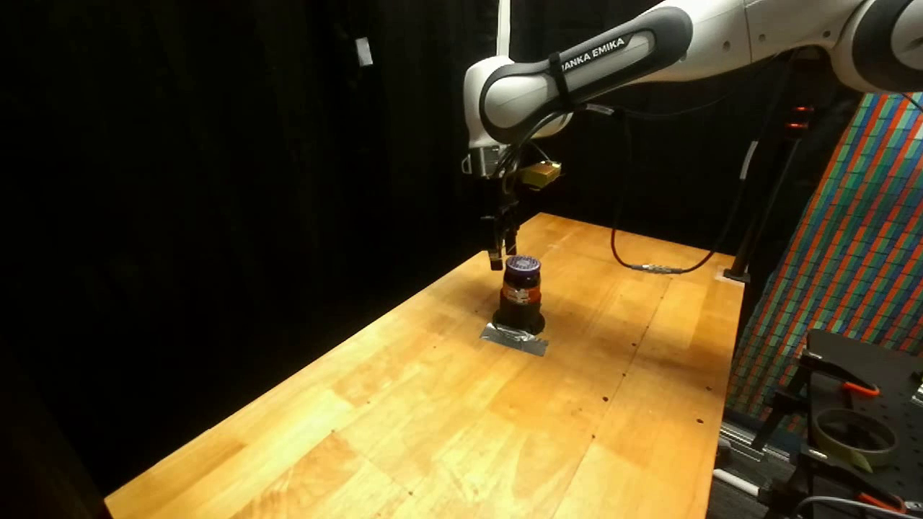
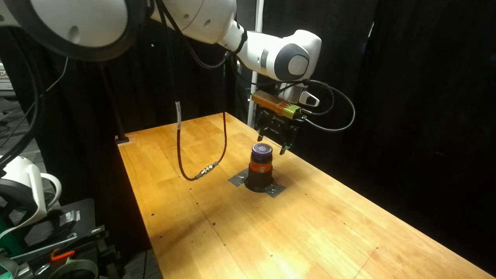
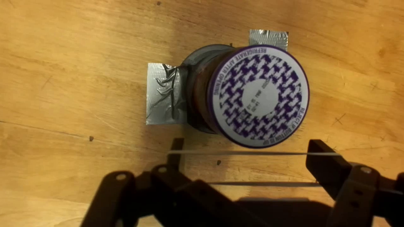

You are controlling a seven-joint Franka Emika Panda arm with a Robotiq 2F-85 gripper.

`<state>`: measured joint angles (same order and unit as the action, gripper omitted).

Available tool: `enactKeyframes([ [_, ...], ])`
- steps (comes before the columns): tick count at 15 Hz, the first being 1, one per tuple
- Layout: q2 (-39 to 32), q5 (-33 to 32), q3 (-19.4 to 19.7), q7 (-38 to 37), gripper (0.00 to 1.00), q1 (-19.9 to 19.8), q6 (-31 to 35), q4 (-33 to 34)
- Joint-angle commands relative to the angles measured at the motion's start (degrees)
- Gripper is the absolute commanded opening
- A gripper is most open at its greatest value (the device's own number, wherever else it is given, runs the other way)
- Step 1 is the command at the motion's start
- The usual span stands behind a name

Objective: Put the elastic around the bottle

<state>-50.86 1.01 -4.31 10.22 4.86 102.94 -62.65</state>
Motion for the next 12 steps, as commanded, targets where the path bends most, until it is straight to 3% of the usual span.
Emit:
enactKeyframes([
  [1, -4.6, -1.0, 0.3, -1.2, 1.0, 0.7, -5.6, 7.5],
  [6, -6.2, -1.2, 0.4, -1.4, 1.0, 1.1, -9.9, 8.7],
  [10, -2.1, -1.7, 0.4, -1.3, 1.0, 1.4, -10.5, 1.0],
  [12, 1.5, -1.6, 0.4, -1.7, 1.0, 1.5, -7.0, -5.4],
])
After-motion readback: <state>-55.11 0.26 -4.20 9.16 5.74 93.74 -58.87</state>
